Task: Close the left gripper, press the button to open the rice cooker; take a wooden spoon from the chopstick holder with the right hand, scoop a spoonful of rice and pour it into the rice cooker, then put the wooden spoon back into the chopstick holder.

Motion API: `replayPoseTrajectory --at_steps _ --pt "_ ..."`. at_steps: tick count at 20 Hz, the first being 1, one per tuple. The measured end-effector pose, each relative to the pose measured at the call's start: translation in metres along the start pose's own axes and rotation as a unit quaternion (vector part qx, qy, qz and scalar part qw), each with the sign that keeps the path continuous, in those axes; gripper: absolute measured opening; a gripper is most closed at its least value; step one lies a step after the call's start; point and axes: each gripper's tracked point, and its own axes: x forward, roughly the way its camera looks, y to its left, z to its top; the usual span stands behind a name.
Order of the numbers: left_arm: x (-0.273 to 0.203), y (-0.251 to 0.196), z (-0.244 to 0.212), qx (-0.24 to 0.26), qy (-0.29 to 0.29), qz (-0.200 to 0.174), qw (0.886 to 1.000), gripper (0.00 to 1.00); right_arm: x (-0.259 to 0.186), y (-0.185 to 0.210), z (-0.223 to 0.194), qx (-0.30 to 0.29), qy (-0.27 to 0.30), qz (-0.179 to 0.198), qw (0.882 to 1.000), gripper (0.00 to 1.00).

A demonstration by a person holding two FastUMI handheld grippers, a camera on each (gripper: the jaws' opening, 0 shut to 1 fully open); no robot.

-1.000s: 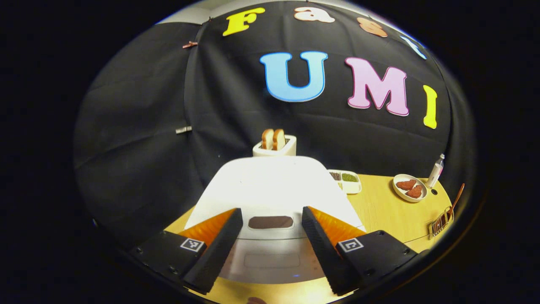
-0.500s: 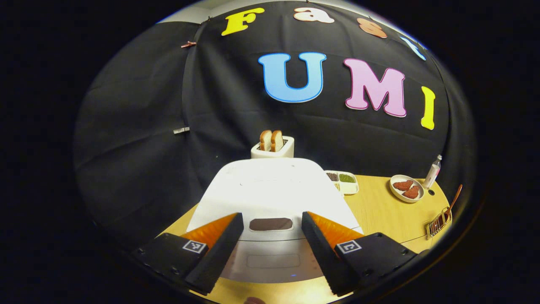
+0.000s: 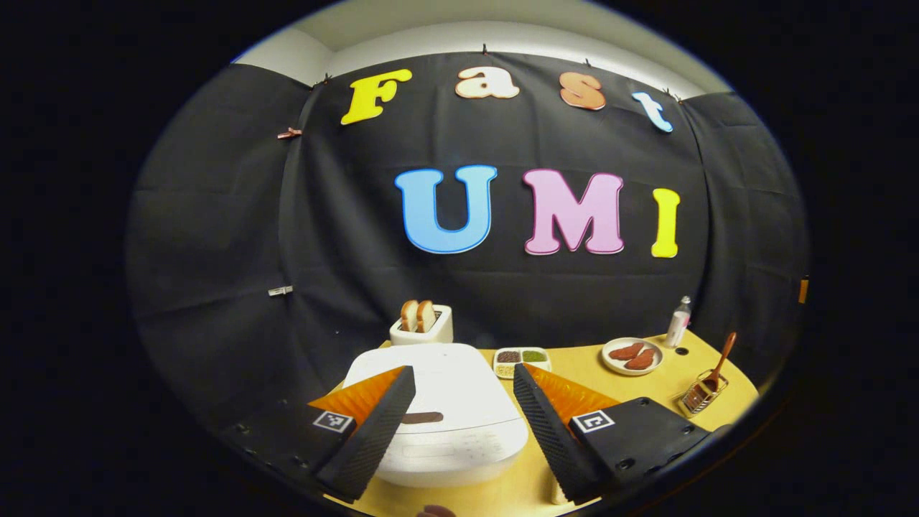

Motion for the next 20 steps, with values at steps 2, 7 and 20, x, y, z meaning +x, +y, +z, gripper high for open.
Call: replayPoseTrajectory --at_steps 2,7,20 --pt "-0.017 -0.008 0.017 -0.011 -0.012 -0.012 1.000 0.95 -0.001 0.011 0.010 0.003 -0.012 0.008 1.000 0.98" --pt "-0.056 -0.022 0.055 -0.010 -0.048 -0.034 0.998 0.95 -0.002 0.023 0.029 0.003 -0.035 0.012 0.999 0.98" --pt "-0.099 -0.035 0.074 0.014 -0.067 -0.061 0.996 0.95 -0.011 0.044 0.032 -0.055 -0.047 0.004 0.997 0.99"
